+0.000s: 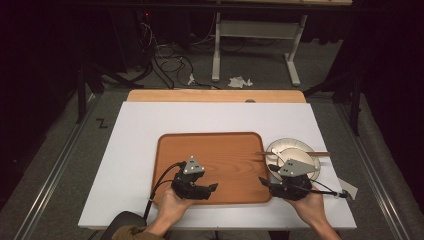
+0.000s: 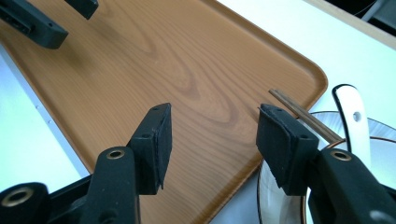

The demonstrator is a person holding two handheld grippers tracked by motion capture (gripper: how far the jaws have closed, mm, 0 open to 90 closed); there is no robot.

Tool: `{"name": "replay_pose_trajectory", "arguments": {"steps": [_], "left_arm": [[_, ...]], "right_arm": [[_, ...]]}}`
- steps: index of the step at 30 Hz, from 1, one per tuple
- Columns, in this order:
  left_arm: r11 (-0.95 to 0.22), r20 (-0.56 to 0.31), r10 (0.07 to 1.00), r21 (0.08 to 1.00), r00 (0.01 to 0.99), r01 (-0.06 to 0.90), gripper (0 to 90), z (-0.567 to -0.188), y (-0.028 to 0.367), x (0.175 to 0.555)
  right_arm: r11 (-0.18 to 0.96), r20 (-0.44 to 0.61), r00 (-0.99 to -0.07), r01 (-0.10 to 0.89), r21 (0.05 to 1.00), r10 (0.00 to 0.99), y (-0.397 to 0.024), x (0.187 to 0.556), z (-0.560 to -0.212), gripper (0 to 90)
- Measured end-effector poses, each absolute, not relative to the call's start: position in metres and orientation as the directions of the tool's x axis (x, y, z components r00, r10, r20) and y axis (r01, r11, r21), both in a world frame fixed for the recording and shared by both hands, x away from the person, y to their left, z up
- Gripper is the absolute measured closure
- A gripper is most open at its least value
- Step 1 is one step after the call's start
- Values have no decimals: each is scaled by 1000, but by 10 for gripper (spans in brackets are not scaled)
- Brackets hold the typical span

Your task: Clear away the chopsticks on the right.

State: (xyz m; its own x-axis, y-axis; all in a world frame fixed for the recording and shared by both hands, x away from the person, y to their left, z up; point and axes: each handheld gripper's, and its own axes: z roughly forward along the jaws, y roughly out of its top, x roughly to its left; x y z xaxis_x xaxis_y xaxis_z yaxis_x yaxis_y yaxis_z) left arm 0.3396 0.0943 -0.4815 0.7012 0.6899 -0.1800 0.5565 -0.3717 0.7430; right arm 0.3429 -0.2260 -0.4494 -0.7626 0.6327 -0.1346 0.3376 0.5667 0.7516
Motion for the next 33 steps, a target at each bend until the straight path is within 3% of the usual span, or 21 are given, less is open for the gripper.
{"name": "replay_pose_trajectory", "arguments": {"steps": [12,25,30,33], "left_arm": [[-370,-157,712,744,685,556,319,-480,97,340],[-350,-196,698,746,689,567,318,-479,100,340],[-347,-190,705,749,684,565,321,-479,99,340],[-344,-185,709,752,681,563,321,-478,101,340]], "right_arm": [[476,-47,-762,353,806,646,-236,345,-436,470],[471,-89,-731,336,816,676,-266,345,-416,516],[444,-84,-699,352,824,710,-283,351,-405,572],[403,-30,-687,390,828,726,-292,356,-401,629]]}}
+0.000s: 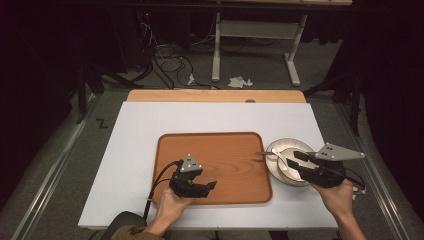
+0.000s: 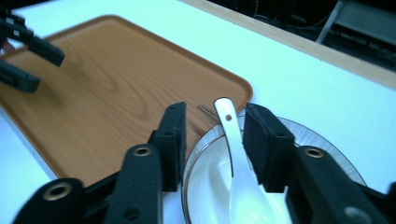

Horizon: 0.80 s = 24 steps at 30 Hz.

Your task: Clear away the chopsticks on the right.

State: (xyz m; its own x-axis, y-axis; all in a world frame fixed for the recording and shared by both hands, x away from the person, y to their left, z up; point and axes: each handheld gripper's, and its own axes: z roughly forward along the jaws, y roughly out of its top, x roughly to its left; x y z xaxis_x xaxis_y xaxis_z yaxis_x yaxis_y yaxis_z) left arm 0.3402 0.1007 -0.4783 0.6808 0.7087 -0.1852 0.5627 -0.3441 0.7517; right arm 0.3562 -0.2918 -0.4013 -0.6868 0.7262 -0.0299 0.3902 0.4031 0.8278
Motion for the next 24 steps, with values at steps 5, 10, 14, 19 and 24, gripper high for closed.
{"name": "replay_pose_trajectory", "arguments": {"steps": [5,10,14,19,24], "left_arm": [[-336,-182,710,762,680,554,321,-477,103,340],[-369,-108,712,782,693,502,322,-475,100,337],[-369,-107,713,783,693,500,324,-475,101,337],[-343,-119,719,796,685,498,326,-473,106,337],[-338,-119,724,797,679,501,331,-473,108,337]], "right_arm": [[477,-97,-674,407,779,732,-302,366,-396,648],[496,-133,-649,416,763,749,-316,378,-388,648],[507,-148,-637,427,749,756,-326,389,-388,648],[485,-141,-604,455,747,785,-336,402,-388,648],[484,-134,-584,500,718,801,-345,417,-395,649]]}}
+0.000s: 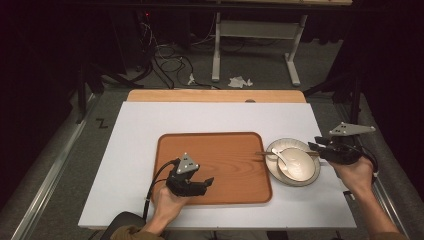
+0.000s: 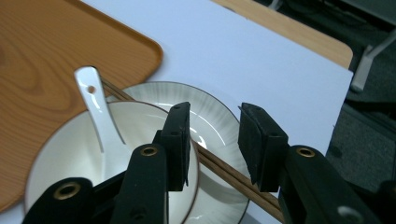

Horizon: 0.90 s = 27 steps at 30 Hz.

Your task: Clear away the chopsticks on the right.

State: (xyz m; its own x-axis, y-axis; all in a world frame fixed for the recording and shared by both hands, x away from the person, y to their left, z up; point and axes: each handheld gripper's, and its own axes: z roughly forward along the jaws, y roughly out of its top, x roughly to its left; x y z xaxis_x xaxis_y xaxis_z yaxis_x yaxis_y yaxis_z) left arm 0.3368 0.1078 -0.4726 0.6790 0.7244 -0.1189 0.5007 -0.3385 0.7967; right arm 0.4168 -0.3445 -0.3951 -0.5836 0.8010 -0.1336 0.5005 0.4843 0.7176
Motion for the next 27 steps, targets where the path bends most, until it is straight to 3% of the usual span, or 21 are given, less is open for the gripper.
{"name": "replay_pose_trajectory", "arguments": {"steps": [9,13,19,27], "left_arm": [[-333,-117,742,791,661,514,351,-471,109,337],[-341,-105,743,790,661,509,352,-471,108,336],[-340,-104,748,789,655,513,348,-472,109,336],[-327,-96,757,801,647,502,349,-471,111,334]], "right_arm": [[484,-108,-552,600,637,827,-357,440,-420,661],[486,-101,-553,612,624,827,-360,444,-422,668],[565,-139,-587,647,512,797,-352,459,-435,667],[573,-121,-599,659,488,792,-349,465,-444,668]]}}
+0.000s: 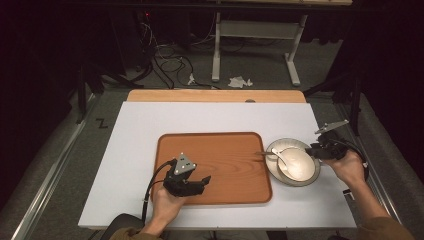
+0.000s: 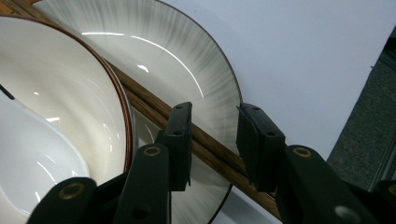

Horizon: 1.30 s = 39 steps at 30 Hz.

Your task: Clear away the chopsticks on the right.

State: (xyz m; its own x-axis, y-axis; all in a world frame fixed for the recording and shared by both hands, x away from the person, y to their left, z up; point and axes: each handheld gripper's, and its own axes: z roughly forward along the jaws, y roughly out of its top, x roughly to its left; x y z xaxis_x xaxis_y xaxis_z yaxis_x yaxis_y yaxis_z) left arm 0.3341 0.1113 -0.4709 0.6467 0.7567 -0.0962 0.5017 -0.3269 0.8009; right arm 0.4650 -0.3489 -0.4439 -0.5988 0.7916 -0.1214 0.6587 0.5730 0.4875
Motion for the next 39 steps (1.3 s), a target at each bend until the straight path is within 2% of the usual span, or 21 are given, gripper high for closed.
{"name": "replay_pose_trajectory", "arguments": {"steps": [16,30,39], "left_arm": [[-319,-88,763,810,640,492,350,-470,114,332],[-329,-79,765,806,639,493,350,-472,114,331],[-332,-74,769,802,635,496,350,-473,115,331]], "right_arm": [[594,-107,-622,664,454,776,-345,476,-444,641],[596,-93,-633,654,466,768,-339,485,-449,620],[591,-108,-625,650,478,773,-336,491,-449,702]]}}
